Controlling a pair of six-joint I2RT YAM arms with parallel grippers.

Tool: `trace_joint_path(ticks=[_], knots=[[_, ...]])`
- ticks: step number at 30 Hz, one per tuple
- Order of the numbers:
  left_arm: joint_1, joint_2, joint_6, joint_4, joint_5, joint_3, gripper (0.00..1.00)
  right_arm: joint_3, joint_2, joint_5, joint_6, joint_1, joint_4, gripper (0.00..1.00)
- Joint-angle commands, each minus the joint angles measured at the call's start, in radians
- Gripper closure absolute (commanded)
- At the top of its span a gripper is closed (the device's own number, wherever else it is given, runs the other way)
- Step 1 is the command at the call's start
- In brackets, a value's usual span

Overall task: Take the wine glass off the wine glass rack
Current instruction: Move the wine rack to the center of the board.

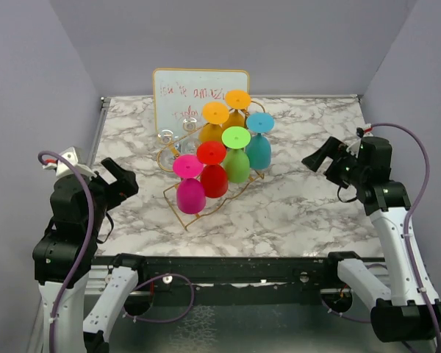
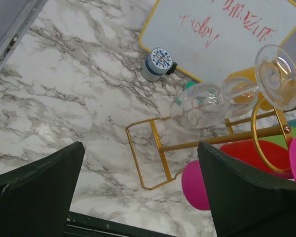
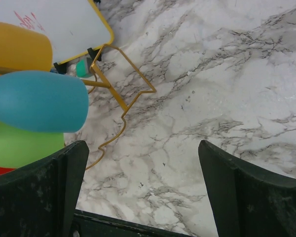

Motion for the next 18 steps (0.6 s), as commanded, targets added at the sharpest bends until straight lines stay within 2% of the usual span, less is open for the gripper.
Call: trace_joint_path(ticks=[1, 7, 10, 18], knots=[[-0.002, 0.030, 0.007, -0.075, 0.114, 0.039, 0.01, -0.018, -0.010, -0.056, 0.036, 0.003, 0.050, 0.00], [-0.002, 0.011, 0.011, -0.066, 0.240, 0.069, 0.01, -0.064, -0.018, -0.084, 0.026, 0.003, 0.082, 0.00], [-0.002, 0.019, 0.027, -0.062, 0.345, 0.085, 0.01, -0.080, -0.020, -0.194, -0.072, 0.002, 0.098, 0.00], [-0.002, 0.013, 0.031, -0.060, 0.434, 0.084, 0.01, -0.153, -0.018, -0.228, -0.051, 0.003, 0.142, 0.00]])
